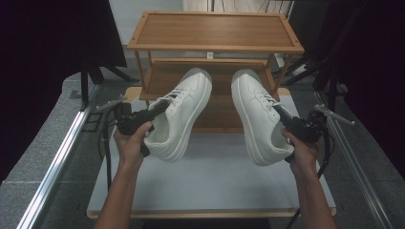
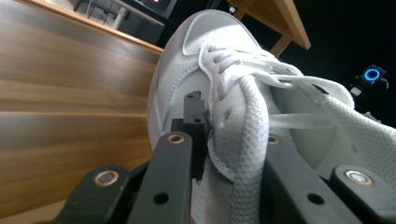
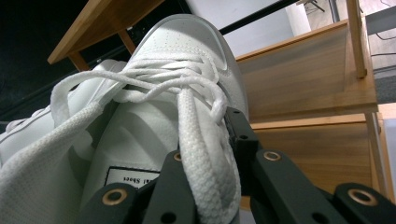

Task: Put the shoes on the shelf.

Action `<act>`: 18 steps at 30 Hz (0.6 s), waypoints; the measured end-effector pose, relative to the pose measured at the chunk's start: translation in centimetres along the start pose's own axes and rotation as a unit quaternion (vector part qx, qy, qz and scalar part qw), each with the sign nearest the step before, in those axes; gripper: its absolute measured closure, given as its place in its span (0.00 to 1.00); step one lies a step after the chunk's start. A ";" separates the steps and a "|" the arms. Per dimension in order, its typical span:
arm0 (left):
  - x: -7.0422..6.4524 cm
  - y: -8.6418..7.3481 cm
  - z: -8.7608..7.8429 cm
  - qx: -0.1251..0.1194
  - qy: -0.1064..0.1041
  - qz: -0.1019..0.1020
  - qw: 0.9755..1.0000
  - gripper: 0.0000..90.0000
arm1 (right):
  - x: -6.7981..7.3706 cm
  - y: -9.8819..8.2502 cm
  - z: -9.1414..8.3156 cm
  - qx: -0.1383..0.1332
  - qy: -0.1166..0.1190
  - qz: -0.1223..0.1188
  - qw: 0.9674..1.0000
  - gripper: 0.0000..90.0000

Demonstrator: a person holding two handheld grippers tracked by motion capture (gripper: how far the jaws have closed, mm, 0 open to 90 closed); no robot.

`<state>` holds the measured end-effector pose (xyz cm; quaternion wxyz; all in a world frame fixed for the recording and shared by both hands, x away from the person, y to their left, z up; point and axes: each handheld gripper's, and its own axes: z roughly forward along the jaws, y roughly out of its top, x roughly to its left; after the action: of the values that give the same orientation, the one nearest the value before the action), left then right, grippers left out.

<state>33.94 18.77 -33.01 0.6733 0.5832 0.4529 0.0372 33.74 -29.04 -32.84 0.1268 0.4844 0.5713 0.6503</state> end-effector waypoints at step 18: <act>-0.9 1.5 2.1 -0.010 0.008 0.006 1.000 0.91 | 1.0 1.9 2.5 -0.004 -0.012 0.009 1.000 0.92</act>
<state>35.54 17.16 -31.48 0.6752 0.5786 0.4546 0.0506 35.92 -27.36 -30.98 0.1299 0.4972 0.5623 0.6478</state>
